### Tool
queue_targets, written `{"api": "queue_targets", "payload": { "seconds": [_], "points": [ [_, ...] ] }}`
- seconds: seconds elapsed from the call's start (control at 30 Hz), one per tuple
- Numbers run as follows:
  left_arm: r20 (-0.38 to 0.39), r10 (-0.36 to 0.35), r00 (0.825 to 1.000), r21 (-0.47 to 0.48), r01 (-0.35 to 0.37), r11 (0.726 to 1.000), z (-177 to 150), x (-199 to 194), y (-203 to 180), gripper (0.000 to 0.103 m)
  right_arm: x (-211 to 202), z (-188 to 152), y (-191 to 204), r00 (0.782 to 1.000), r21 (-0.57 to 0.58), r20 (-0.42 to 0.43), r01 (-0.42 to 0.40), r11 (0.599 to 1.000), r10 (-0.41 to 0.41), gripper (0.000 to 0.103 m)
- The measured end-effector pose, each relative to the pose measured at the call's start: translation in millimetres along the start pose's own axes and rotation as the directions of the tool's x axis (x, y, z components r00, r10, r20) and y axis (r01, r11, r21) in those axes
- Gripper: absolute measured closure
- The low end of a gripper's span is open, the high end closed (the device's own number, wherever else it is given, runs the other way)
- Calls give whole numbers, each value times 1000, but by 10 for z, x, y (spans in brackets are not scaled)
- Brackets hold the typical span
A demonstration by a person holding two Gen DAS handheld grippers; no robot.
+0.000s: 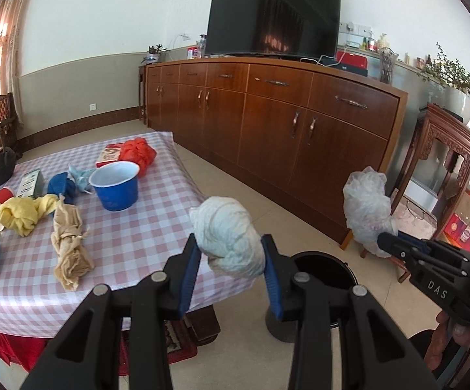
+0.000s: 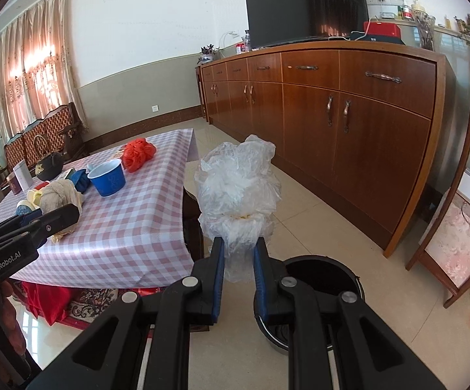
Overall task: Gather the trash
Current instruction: 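Carry the tissue and plastic bag in both tools over the black bin, then open both tools to drop the tissue and bag into the bin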
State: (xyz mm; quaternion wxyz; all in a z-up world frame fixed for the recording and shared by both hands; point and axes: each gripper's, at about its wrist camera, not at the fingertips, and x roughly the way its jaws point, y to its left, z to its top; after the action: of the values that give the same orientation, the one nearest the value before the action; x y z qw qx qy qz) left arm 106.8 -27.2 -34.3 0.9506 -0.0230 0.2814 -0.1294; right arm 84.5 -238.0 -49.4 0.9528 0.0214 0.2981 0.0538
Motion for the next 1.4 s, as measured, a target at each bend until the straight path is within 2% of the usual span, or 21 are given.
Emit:
{"api": "queue_targets", "payload": {
  "seconds": [0.27,0.6,1.0,1.4],
  "points": [
    [-84,-93,992,71,99,993,-110,328,-464,64,115,-241,-472,996,69,-75,53,996,-48,84],
    [-196,-196,961,109,220,969,-264,921,-944,64,397,-509,-968,982,129,-169,111,985,-88,84],
    [-320,-231,919,97,275,957,-522,1588,-1301,64,867,-762,-1367,959,121,-274,111,986,-75,84],
    [-425,-200,883,99,265,959,-773,2017,-1430,64,1378,-936,-1555,932,89,-361,65,994,-29,84]
  ]
}}
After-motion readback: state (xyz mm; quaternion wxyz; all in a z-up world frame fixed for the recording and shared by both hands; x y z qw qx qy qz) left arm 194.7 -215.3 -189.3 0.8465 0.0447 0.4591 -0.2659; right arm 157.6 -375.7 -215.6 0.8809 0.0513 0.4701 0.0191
